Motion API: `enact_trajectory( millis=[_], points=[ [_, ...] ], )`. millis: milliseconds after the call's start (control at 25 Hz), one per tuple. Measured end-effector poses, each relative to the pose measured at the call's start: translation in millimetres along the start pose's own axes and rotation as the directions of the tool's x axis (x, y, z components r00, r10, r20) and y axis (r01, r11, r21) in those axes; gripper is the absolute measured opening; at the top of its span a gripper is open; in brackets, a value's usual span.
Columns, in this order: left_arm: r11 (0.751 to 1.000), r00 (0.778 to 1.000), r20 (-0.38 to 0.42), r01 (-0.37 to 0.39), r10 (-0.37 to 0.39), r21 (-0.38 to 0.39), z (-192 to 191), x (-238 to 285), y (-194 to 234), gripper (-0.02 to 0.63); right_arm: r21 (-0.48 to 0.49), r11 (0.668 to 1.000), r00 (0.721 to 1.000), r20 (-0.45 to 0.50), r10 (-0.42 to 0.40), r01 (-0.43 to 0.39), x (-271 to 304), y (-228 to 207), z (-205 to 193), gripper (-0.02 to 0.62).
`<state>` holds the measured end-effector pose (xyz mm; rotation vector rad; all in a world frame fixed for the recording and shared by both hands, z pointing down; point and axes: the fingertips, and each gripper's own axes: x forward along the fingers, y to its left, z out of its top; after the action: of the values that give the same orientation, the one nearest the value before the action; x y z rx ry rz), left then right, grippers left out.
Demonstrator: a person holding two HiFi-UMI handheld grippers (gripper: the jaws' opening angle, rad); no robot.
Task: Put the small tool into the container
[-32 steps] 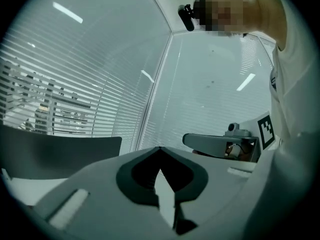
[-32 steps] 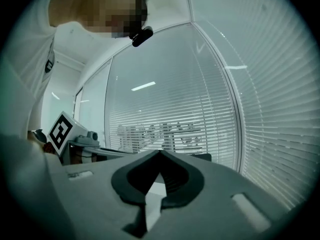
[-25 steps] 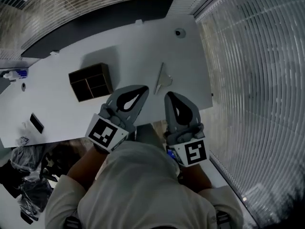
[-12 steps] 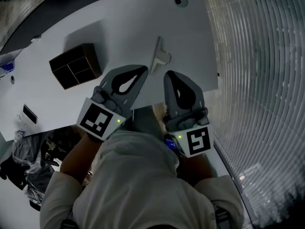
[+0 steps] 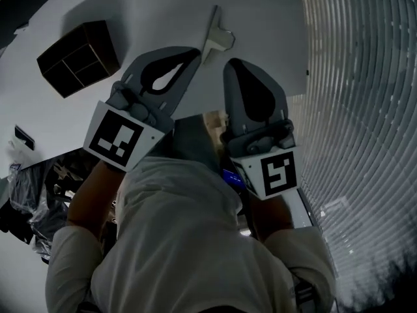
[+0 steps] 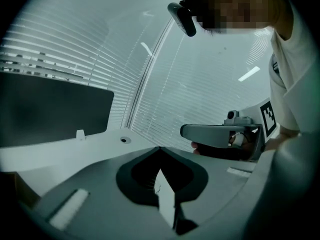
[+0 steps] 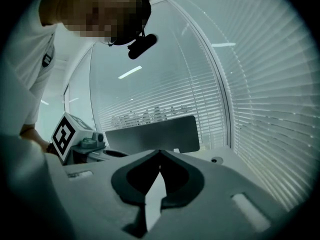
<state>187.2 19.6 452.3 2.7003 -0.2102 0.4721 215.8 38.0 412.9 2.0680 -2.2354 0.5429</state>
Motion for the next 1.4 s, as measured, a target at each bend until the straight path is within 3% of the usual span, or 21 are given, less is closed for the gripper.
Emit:
enact_trajectory(
  millis=[400,680,1160,1400],
  points=[
    [1.000,0.999,-0.033,0.014,-0.014,-0.013,-30.8,7.6,5.3,0.003,0.015,0.998,0.996,-0.069,-0.055,0.056,-7.4,-19.0,-36.0,0.000],
    [1.000,0.994,-0.110,0.010,-0.012,-0.023,-79.3,30.5,23.7,0.002,0.056,0.996,0.991,-0.123,-0.060,0.067,9.6,-34.5,-84.3,0.000],
    [0.999,0.984,-0.176,0.022,-0.028,-0.036,-104.6,49.8,31.7,0.003,0.103,0.988,0.974,-0.208,-0.091,0.114,22.7,-57.4,-120.3,0.000],
    [0.998,0.981,-0.194,-0.003,-0.008,-0.059,-122.9,67.3,36.5,0.003,0.228,0.966,0.971,-0.228,-0.070,0.124,22.9,-73.7,-140.6,0.035]
  ],
)
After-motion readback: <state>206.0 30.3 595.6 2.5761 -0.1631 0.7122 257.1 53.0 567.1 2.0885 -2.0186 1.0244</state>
